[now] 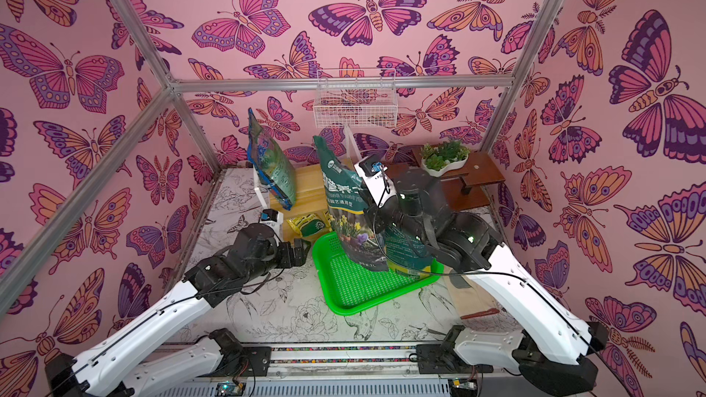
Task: Take down the fertilizer bag from the shelf
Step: Place the fertilizer bag in the storage box.
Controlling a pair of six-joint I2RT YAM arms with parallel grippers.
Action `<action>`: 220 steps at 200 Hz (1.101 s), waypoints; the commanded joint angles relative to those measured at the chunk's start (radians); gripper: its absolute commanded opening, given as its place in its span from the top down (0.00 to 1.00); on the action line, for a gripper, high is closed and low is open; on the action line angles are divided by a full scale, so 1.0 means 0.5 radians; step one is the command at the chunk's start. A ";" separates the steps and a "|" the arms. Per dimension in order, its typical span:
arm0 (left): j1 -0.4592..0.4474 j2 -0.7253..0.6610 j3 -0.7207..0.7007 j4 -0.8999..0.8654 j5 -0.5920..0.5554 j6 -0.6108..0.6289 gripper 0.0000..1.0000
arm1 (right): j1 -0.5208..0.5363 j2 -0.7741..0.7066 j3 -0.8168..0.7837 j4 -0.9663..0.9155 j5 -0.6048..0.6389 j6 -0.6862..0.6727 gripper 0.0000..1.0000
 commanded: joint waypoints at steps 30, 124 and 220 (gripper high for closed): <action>0.012 -0.006 0.039 0.018 -0.017 -0.005 0.00 | -0.054 -0.178 -0.175 0.513 0.051 -0.035 1.00; 0.013 0.004 0.048 0.015 -0.002 0.010 0.00 | -0.513 -0.385 -0.816 0.894 -0.441 0.181 1.00; 0.014 0.045 0.082 0.018 0.007 0.029 0.00 | -0.666 -0.624 -1.468 1.126 -0.407 0.311 1.00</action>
